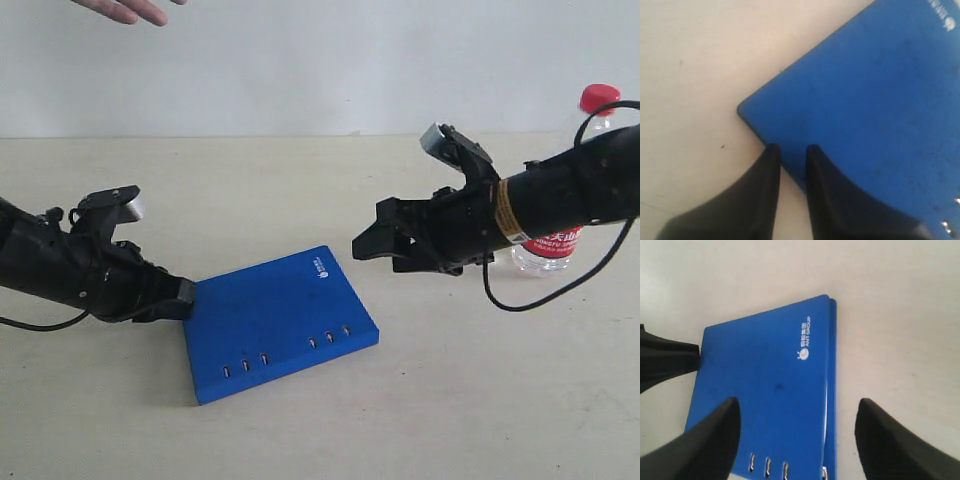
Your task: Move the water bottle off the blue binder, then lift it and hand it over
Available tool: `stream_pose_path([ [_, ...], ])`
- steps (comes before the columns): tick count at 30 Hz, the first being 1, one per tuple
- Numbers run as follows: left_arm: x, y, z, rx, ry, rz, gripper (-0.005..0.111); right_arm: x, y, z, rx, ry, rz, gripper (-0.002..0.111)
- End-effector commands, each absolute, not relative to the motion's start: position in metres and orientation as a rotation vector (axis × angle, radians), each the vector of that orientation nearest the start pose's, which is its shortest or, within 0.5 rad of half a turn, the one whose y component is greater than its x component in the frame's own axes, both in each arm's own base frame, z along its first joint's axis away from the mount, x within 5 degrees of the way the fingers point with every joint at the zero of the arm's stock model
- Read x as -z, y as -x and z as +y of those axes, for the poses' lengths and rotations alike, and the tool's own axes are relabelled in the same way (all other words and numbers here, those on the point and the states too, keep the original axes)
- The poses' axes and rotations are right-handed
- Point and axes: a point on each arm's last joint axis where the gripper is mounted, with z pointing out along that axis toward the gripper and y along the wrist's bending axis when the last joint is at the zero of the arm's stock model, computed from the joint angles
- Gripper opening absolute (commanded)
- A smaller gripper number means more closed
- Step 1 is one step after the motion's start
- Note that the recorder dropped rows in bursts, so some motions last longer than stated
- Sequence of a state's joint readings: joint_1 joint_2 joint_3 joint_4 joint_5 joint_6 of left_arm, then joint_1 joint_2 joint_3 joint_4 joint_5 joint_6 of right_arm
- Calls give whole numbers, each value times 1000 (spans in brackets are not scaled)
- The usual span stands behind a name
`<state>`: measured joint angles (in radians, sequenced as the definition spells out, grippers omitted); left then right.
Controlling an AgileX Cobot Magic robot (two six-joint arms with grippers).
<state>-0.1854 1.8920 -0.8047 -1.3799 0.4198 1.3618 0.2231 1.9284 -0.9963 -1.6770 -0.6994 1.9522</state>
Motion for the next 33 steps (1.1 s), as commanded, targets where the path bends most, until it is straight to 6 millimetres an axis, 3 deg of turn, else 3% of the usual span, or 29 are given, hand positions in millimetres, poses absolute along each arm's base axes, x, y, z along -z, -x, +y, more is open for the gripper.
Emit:
stream_pose_path([
  [1, -106, -304, -93, 600, -389, 2630, 18, -140, -353, 142, -1149, 244, 2530, 59],
  [8, -109, -299, -101, 746, -403, 2631, 18, -119, -359, 148, -1235, 262, 2566, 59],
  [14, -108, -299, -102, 766, -400, 2634, 18, -96, -356, 148, -1273, 242, 2626, 59],
  [16, -108, -298, -103, 788, -403, 2633, 18, -91, -353, 150, -1328, 256, 2637, 59],
  [18, -110, -296, -106, 850, -406, 2629, 18, -89, -344, 155, -1495, 356, 2613, 59],
  [19, -113, -293, -110, 933, -437, 2606, 18, -93, -335, 160, -1681, 470, 2552, 59],
  [20, -114, -293, -111, 949, -448, 2599, 18, -94, -331, 162, -1734, 519, 2523, 59],
  [23, -116, -291, -115, 1016, -447, 2580, 18, -104, -322, 181, -1738, 625, 2500, 55],
  [26, -120, -287, -119, 1112, -510, 2548, 18, -130, -309, 203, -1733, 771, 2436, 33],
  [28, -122, -285, -122, 1166, -539, 2530, 18, -151, -299, 217, -1705, 925, 2329, 24],
  [30, -123, -283, -123, 1195, -550, 2524, 18, -163, -293, 223, -1691, 993, 2274, 24],
  [33, -125, -282, -124, 1222, -558, 2518, 18, -171, -296, 225, -1720, 926, 2234, 24],
])
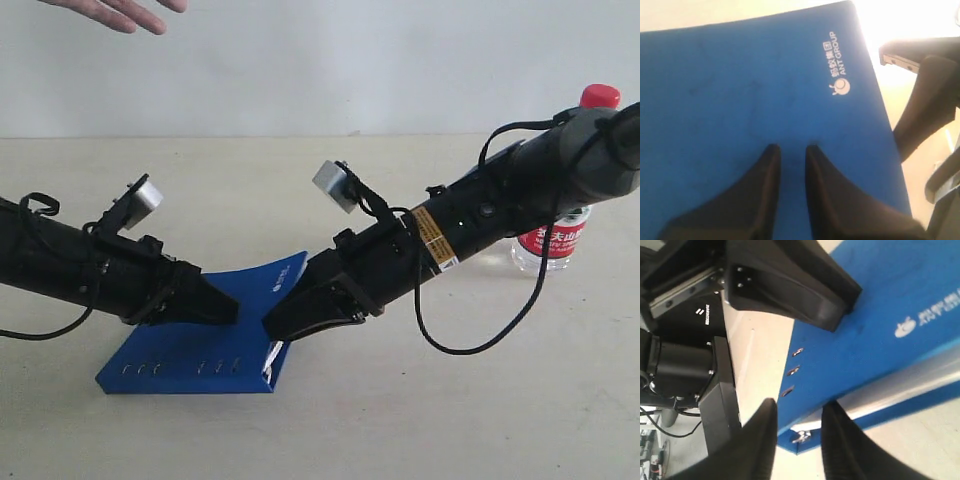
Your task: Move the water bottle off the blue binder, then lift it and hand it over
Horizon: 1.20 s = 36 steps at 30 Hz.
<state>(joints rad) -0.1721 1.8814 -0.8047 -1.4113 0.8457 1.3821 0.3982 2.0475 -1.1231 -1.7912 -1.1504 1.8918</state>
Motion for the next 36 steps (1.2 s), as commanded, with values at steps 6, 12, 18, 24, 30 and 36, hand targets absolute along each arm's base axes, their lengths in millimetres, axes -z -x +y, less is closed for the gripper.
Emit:
stream_pose_path([
  [6, -130, -277, -128, 1332, -625, 2465, 18, -177, -302, 228, -1779, 789, 2182, 24],
  [12, -133, -275, -131, 1386, -640, 2441, 18, -179, -303, 229, -1795, 750, 2169, 24],
  [18, -135, -265, -156, 1429, -744, 2395, 18, -179, -303, 229, -1814, 710, 2200, 24],
  [24, -132, -258, -171, 1364, -821, 2395, 18, -177, -307, 229, -1780, 647, 2230, 35],
  [30, -129, -264, -167, 1300, -782, 2414, 18, -176, -309, 228, -1758, 625, 2239, 39],
  [36, -129, -276, -150, 1259, -637, 2437, 18, -172, -314, 228, -1671, 586, 2262, 5],
])
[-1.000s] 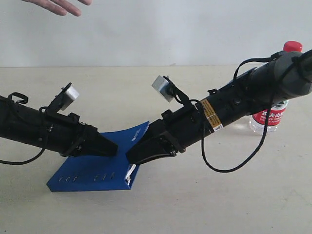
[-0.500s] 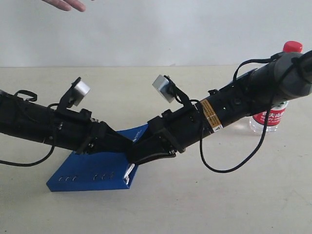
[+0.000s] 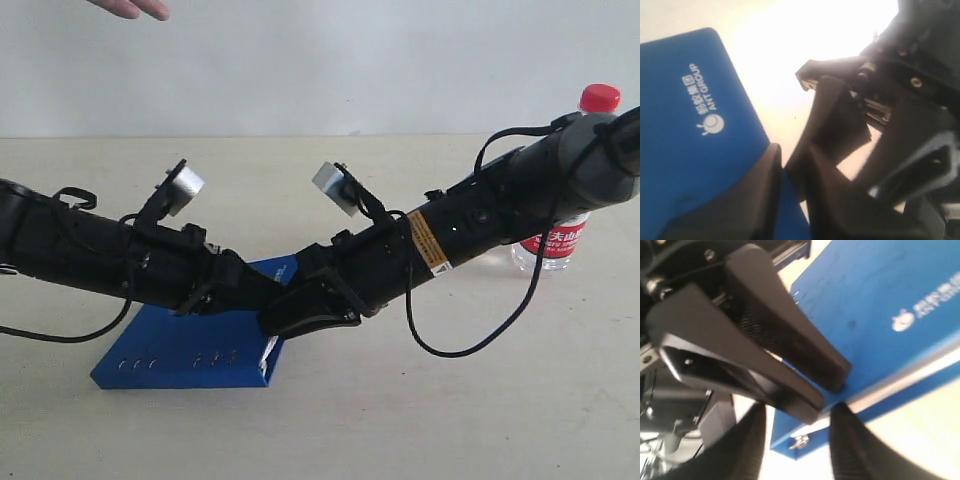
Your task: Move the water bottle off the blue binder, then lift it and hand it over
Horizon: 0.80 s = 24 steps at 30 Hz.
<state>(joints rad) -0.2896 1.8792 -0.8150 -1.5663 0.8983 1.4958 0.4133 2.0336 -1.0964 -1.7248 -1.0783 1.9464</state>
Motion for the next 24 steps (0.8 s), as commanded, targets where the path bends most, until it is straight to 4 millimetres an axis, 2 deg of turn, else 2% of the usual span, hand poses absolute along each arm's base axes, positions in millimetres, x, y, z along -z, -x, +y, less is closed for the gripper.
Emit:
stream_pose_path([
  [1, -129, -279, -146, 1251, -611, 2438, 18, -172, -314, 228, -1665, 591, 2259, 0],
  [8, -129, -292, -118, 1226, -446, 2443, 18, -174, -313, 228, -1678, 639, 2223, 0],
  [13, -129, -295, -109, 1221, -399, 2446, 18, -177, -310, 229, -1733, 673, 2182, 0],
  [19, -129, -294, -109, 1220, -422, 2451, 18, -178, -310, 228, -1738, 670, 2169, 0],
  [24, -126, -290, -108, 1183, -551, 2458, 18, -178, -310, 229, -1730, 692, 2150, 0],
])
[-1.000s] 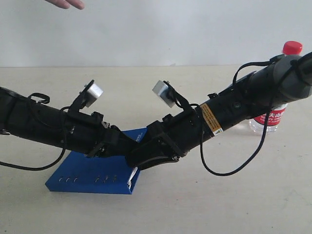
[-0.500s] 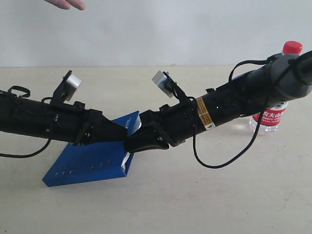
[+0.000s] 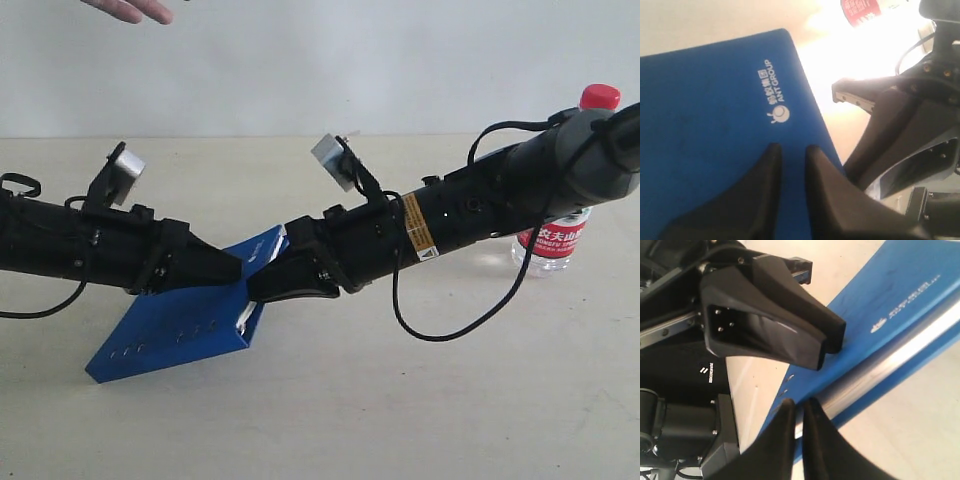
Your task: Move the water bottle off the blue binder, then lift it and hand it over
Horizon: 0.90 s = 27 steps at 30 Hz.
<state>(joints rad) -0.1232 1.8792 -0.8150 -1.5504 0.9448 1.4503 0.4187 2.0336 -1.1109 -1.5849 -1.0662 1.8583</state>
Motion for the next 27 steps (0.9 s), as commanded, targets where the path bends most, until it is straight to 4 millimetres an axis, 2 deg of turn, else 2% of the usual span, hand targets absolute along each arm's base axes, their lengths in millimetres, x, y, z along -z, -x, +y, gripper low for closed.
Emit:
stream_pose_path([
  [1, -126, -289, -108, 1182, -599, 2449, 18, -178, -310, 228, -1728, 691, 2151, 0],
  [7, -127, -285, -108, 1162, -808, 2361, 18, -178, -311, 228, -1726, 690, 2152, 0],
  [11, -139, -296, -109, 1210, -780, 2283, 18, -177, -311, 228, -1720, 682, 2166, 0],
  [12, -143, -300, -105, 1187, -796, 2295, 18, -173, -313, 227, -1655, 680, 2212, 0],
  [14, -142, -312, -89, 983, -619, 2431, 18, -159, -314, 222, -1487, 676, 2373, 0],
  [15, -143, -317, -78, 881, -556, 2444, 18, -153, -313, 218, -1415, 660, 2478, 3],
  [16, -144, -319, -75, 860, -542, 2443, 18, -152, -314, 218, -1418, 618, 2503, 9],
  [17, -143, -320, -71, 851, -527, 2445, 18, -148, -313, 218, -1433, 574, 2536, 23],
  [18, -142, -321, -67, 817, -517, 2452, 18, -145, -314, 218, -1422, 569, 2544, 32],
  [19, -139, -324, -59, 734, -431, 2502, 18, -141, -315, 218, -1402, 555, 2556, 48],
  [20, -137, -326, -55, 675, -382, 2525, 18, -139, -317, 217, -1387, 544, 2560, 54],
  [22, -133, -329, -47, 554, -353, 2550, 18, -137, -320, 216, -1332, 519, 2563, 55],
  [25, -133, -326, -49, 577, -394, 2557, 19, -136, -324, 215, -1291, 471, 2559, 55],
  [27, -130, -325, -50, 589, -414, 2569, 26, -135, -327, 214, -1249, 445, 2559, 55],
])
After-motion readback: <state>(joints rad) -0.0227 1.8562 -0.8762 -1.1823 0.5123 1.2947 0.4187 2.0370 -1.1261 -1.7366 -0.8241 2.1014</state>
